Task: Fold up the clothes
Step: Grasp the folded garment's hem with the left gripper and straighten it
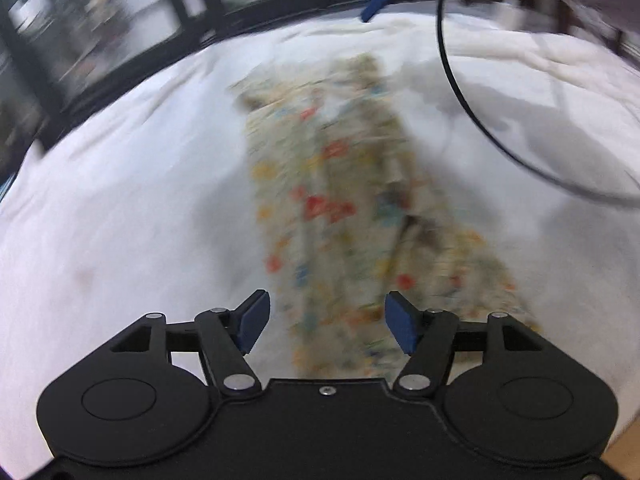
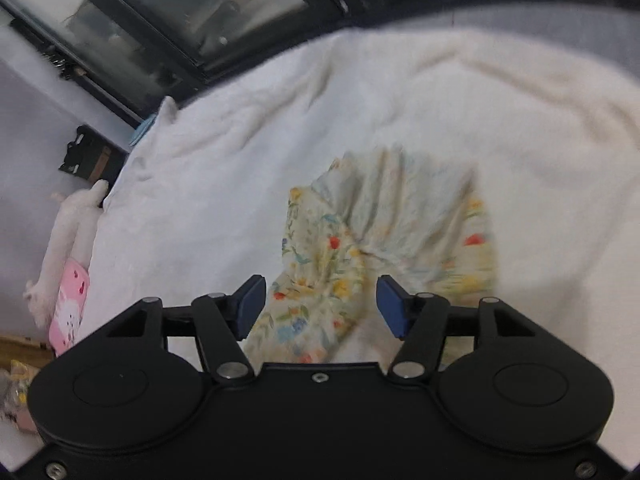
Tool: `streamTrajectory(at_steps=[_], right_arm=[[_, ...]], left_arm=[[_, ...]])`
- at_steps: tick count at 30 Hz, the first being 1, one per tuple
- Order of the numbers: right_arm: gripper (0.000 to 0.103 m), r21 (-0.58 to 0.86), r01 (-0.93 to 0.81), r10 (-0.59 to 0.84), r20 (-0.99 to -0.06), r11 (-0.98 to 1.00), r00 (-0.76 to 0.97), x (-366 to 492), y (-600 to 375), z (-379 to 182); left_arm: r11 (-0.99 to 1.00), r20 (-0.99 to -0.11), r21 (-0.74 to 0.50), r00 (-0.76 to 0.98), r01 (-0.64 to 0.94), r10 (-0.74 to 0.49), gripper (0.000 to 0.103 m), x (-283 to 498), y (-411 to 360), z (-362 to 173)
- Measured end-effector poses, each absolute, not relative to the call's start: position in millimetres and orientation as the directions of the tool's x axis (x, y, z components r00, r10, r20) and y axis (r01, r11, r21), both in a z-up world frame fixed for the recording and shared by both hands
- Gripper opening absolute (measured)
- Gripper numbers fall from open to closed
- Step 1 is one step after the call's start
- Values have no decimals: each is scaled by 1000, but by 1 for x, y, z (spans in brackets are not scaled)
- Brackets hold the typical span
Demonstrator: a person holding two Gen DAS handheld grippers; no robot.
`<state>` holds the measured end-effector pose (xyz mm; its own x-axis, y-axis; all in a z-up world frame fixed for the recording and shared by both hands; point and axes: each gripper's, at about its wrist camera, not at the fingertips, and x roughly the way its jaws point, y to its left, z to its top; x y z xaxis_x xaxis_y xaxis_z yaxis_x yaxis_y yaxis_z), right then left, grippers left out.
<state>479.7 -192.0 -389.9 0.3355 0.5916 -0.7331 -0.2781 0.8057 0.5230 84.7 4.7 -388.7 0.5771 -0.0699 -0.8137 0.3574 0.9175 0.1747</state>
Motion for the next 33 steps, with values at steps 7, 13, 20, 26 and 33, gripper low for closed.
streamTrajectory(at_steps=[7,13,20,26,33], right_arm=[[66,449,-200,491,-795,871,356,461,-243,-399],[66,400,-228,458,-811,888,364,444,-235,-412],[65,394,-201,442,-811,897,382,463,-214,-427],[1,337,-177,379,-861,925,340,489,-180,-455],[1,330,-356,464,-783,875,415,474,-137,-408]], left_arm=[[912,-842,-20,485,409,-236,63,163,-69,-415],[953,-873,-36,454,300,-176,61,194,-71,-434],[950,-867,-117,436,291,-240,7,186,-57,-437],[958,-845,-194,461,210,-272,3,177,-43,-416],[948,-835,-315,462,46,-300,3,160,-12,-390]])
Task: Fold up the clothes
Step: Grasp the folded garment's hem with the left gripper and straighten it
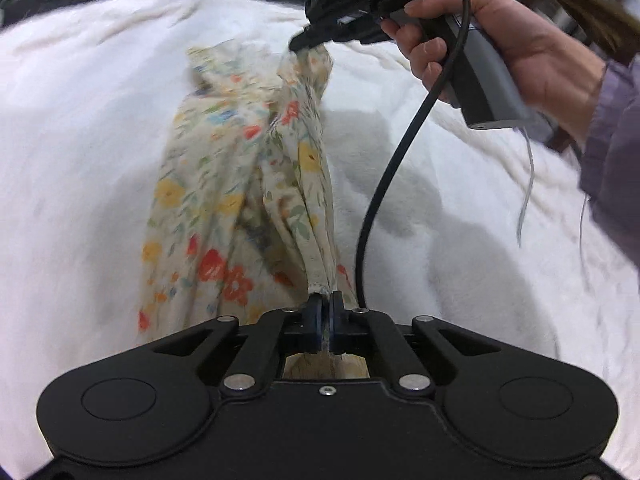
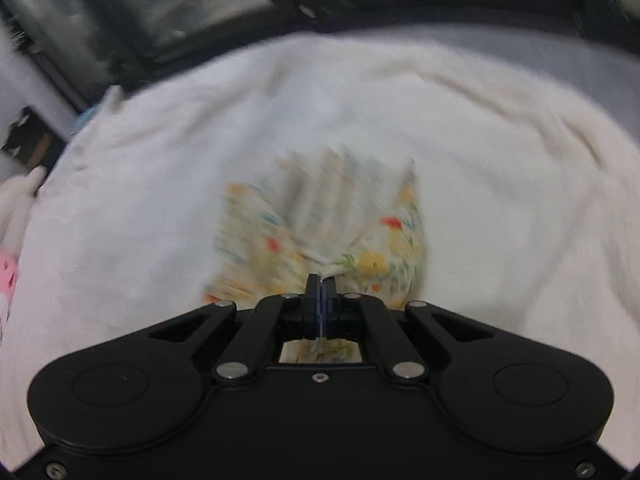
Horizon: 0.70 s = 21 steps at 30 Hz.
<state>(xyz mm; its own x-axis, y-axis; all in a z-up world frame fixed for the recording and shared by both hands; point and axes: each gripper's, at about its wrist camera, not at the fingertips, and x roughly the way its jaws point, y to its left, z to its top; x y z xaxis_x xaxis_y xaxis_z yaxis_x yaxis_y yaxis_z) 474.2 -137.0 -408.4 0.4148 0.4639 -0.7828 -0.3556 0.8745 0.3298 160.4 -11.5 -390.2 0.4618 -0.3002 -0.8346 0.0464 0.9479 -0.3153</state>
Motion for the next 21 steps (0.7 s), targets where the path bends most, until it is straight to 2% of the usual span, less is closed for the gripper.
streamTrajectory(at_steps=[4,7,8,10,13,15,17,21], right_arm=[[1,295,-484,491,-798,824,349,475,-80,-420],[3,237,-515,425,-860,824,284,480,-46,-453],[5,212,-524,396,-878,825,268,481,-41,-462],[15,196,-526,379,-886,828,267,479,-42,-462],[25,287,-518,492,-812,806,315,473,-73,-429],[25,310,-497,516,-780,810,354,477,-92,-414],[25,281,-463,476,-790,841,386,490,-102,-414],[25,186,-419,337,-885,889,322,523,-84,-468]], left_arm=[[919,-876,-376,370,-121,-310,3,161,12,-410],[897,-900,-397,277,-195,-338,4,166,24,-434],[900,-904,-391,267,-194,-335,4,167,25,-438],[913,-908,-375,264,-163,-326,4,170,25,-442],[923,-913,-362,249,-130,-323,4,176,23,-446],[926,-916,-358,241,-120,-322,4,179,22,-449],[933,-920,-346,233,-101,-316,4,182,20,-451],[940,-920,-339,226,-45,-321,6,184,17,-449]])
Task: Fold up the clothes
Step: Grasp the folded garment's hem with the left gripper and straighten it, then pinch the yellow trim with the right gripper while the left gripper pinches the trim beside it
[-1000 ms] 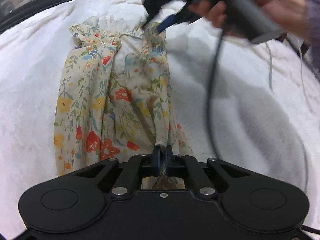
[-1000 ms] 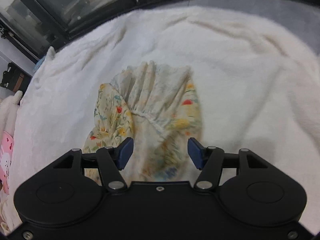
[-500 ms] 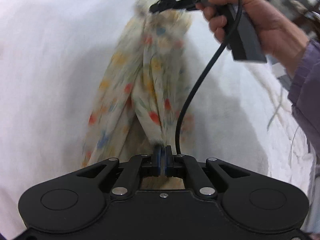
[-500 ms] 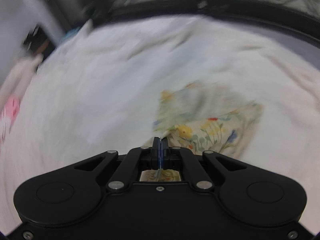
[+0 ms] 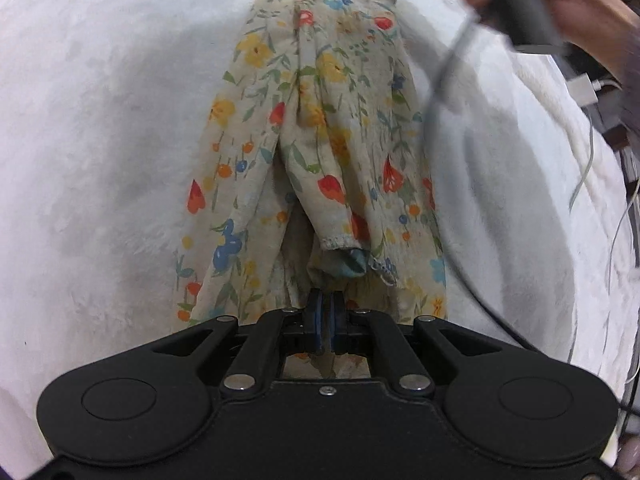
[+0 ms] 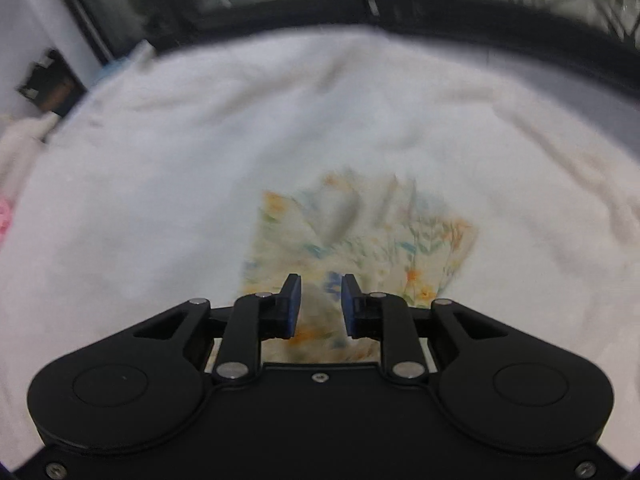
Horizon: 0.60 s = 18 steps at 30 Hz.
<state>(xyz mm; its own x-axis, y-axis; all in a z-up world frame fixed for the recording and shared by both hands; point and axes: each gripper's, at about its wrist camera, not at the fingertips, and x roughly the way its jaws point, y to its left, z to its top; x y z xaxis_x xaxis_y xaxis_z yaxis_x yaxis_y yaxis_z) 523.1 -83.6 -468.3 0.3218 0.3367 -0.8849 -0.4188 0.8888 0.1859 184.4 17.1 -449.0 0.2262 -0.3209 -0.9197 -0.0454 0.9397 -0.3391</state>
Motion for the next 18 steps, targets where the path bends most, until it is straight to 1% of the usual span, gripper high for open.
streamTrajectory(at_steps=[2,3,4,5,6,7,8,9,10,11,12,14,15,16,17,18], right_arm=[[24,99,-474,286,-896,875,340,515,-77,-472],[25,97,-483,299,-883,870,362,508,-81,-464],[25,128,-477,337,-860,870,384,501,-90,-450],[27,179,-479,395,-826,859,401,488,-106,-430],[32,216,-488,440,-800,846,408,475,-119,-415],[42,224,-516,469,-782,826,410,459,-131,-400],[47,214,-568,500,-761,795,413,433,-147,-381],[57,192,-608,514,-751,771,414,414,-156,-369],[59,145,-673,526,-748,725,406,385,-162,-360],[59,94,-739,535,-751,667,388,353,-167,-352],[59,66,-775,537,-758,628,371,335,-167,-350],[59,10,-885,538,-797,465,274,272,-165,-359],[59,-6,-920,531,-816,391,231,247,-164,-364],[59,-17,-957,518,-838,289,172,215,-161,-374],[59,-23,-982,503,-856,190,117,184,-158,-383],[59,-24,-990,497,-863,138,90,166,-156,-387]], left_arm=[[907,-887,-421,212,-7,-410,14,179,26,-443],[892,-874,-452,200,1,-443,27,175,33,-440],[876,-860,-482,187,9,-475,41,171,40,-438],[859,-845,-512,174,16,-506,44,166,47,-435],[847,-834,-530,164,27,-527,46,163,52,-433],[844,-831,-531,149,73,-536,46,160,56,-428],[839,-831,-518,133,165,-540,47,156,62,-418],[833,-836,-494,129,249,-534,50,153,66,-409],[828,-855,-424,139,367,-499,53,149,68,-398],[807,-876,-336,153,485,-457,55,144,70,-389],[782,-889,-278,159,557,-429,58,140,69,-385],[626,-926,-61,190,778,-327,59,120,62,-385],[519,-936,35,209,854,-282,59,108,58,-391],[414,-943,105,222,904,-247,59,95,55,-402],[320,-946,159,237,934,-221,59,85,52,-413],[240,-947,195,247,951,-208,59,77,50,-423]])
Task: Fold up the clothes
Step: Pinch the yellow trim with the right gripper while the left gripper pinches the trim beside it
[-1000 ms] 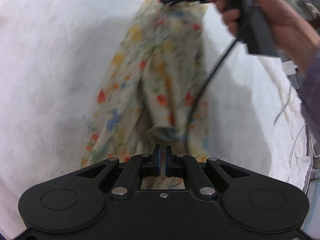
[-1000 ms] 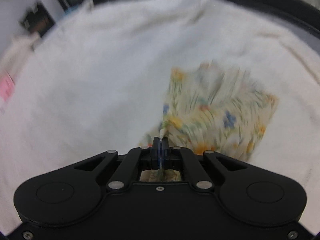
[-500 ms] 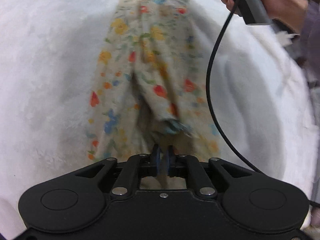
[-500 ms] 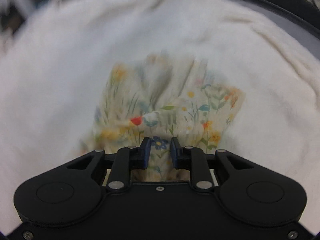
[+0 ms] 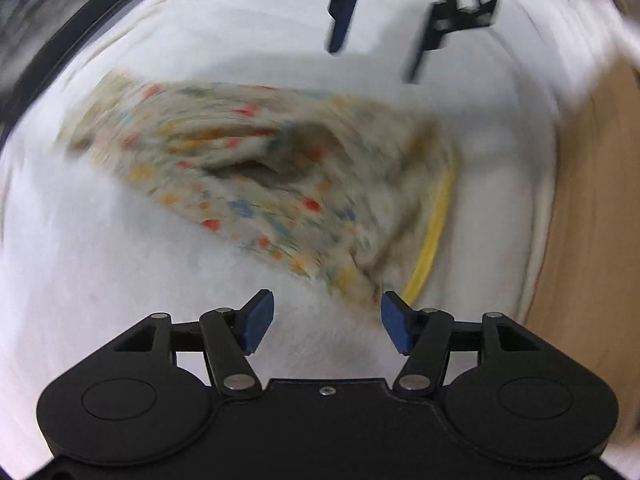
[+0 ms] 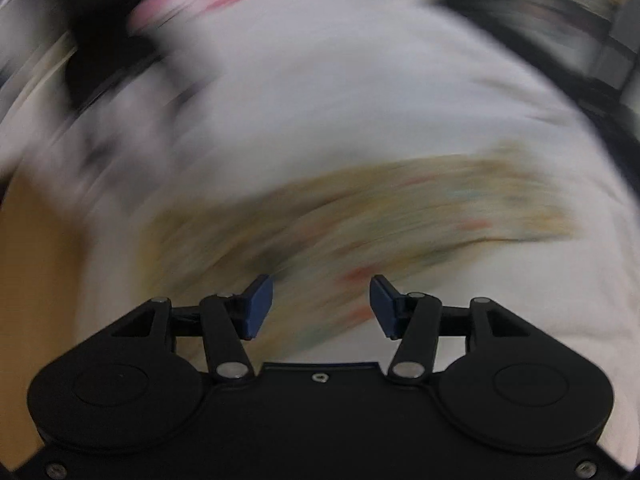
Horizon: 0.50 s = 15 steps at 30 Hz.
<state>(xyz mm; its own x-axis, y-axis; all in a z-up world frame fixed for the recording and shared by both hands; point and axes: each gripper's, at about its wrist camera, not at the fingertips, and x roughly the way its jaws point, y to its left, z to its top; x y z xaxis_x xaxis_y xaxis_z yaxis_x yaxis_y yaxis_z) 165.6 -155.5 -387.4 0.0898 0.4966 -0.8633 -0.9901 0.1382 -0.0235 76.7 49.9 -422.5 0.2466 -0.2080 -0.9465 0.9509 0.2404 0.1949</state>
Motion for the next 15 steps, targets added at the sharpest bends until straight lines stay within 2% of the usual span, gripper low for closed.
streamTrajectory(at_steps=[3,7,15], right_arm=[[59,-53,-998,468,-883,-35,31,103,-149,-411],[59,-129,-987,437,-896,-92,77,72,-147,-429],[59,-181,-983,385,-911,-44,150,92,-137,-450]], left_arm=[[71,-941,245,254,967,-222,59,57,52,-435],[-12,-943,235,225,972,-247,59,50,45,-445],[-152,-944,270,230,951,-236,59,37,37,-471]])
